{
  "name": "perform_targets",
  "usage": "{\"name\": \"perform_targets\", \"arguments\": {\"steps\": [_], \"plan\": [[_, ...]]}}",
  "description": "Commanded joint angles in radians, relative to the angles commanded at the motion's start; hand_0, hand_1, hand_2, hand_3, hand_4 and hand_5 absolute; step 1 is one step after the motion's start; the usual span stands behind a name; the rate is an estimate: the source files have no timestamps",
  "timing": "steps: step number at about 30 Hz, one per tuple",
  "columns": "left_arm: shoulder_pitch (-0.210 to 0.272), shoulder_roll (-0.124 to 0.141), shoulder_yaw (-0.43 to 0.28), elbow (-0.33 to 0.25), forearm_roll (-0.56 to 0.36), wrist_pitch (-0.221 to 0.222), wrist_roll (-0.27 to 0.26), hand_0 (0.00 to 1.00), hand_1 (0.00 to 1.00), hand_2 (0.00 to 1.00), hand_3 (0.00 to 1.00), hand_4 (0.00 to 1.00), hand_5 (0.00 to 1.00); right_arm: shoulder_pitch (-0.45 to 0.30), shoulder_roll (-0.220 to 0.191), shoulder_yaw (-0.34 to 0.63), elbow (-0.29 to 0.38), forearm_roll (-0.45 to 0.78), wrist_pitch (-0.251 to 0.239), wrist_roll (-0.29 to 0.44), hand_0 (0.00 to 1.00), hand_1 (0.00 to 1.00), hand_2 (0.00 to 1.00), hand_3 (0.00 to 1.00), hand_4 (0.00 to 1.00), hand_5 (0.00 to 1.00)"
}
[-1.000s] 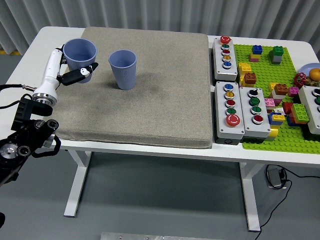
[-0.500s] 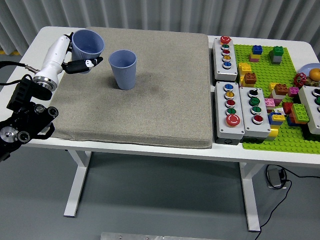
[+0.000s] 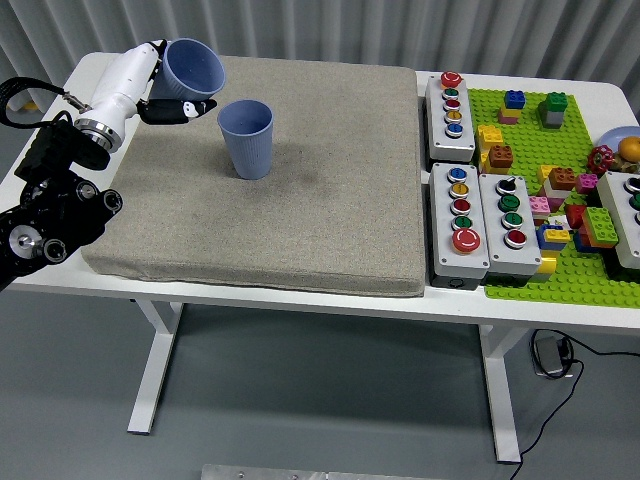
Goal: Pick cup pour cup place
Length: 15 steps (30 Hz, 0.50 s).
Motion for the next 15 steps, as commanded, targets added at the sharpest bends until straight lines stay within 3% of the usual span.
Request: {"name": "perform_targets", "arguments": {"steps": [7,15], "plan": [[-0.03,0.003,0.021,0.0,0.09,-0.006,0.028,0.516,0.52,0.552,0.545,0.782,0.188,0.005,-0.003,-0.003,0.0,0.004,-0.001,0.001,0.669,0.548,0.494,0.537,0.002,0.27],[-0.056,-0.002,0.041,0.008,0.285,-0.017,0.078,0.513,0.516,0.545,0.545,0.778,0.189,0.006,-0.004,-0.007,-0.001,0.009,-0.004,0.004,0.669,0.548,0.494,0.537,0.002,0.267]]}}
